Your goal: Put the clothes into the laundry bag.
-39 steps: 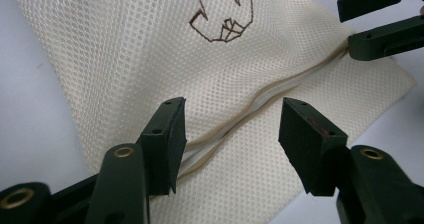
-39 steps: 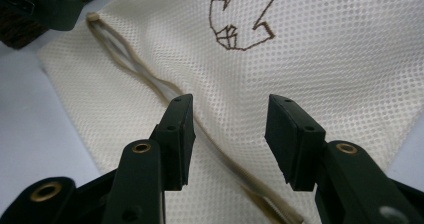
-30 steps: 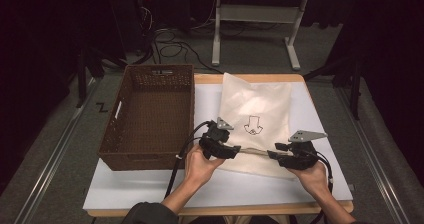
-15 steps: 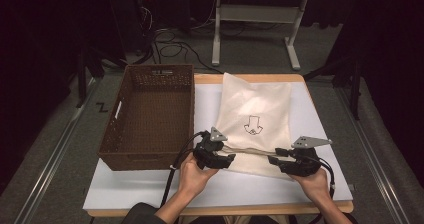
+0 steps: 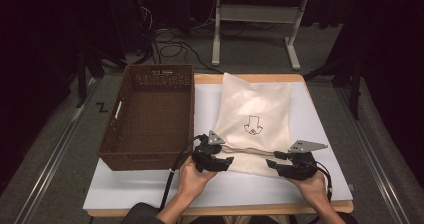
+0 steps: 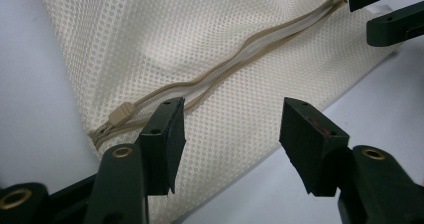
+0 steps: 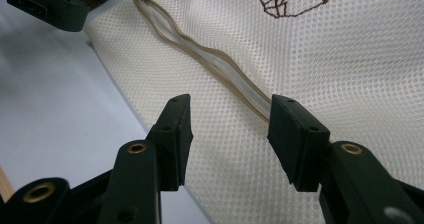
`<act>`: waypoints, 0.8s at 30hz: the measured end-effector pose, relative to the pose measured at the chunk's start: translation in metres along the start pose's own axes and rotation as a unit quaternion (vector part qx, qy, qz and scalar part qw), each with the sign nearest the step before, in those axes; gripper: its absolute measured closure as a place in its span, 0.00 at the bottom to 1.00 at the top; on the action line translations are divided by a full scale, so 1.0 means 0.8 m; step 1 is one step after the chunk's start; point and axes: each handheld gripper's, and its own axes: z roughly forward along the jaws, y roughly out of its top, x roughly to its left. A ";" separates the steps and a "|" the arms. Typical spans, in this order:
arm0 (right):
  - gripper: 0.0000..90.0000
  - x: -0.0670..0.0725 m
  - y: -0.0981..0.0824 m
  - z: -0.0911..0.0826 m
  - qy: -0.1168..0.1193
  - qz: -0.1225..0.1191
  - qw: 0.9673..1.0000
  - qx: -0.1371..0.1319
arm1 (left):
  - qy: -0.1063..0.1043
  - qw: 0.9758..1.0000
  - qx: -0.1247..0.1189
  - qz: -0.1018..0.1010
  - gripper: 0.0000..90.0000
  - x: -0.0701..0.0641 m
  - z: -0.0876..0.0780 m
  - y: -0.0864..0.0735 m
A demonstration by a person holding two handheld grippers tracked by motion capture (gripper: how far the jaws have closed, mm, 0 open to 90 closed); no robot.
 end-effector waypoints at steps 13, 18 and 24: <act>0.58 0.000 -0.010 0.009 -0.006 -0.001 1.000 0.009 | -0.001 1.000 0.001 -0.010 0.48 0.005 0.009 -0.012; 0.58 -0.004 -0.014 0.011 -0.008 0.003 1.000 0.014 | 0.005 1.000 0.008 -0.003 0.48 0.002 0.013 -0.015; 0.58 -0.005 -0.020 0.014 -0.004 0.002 1.000 0.019 | 0.001 1.000 0.009 -0.011 0.46 0.006 0.014 -0.019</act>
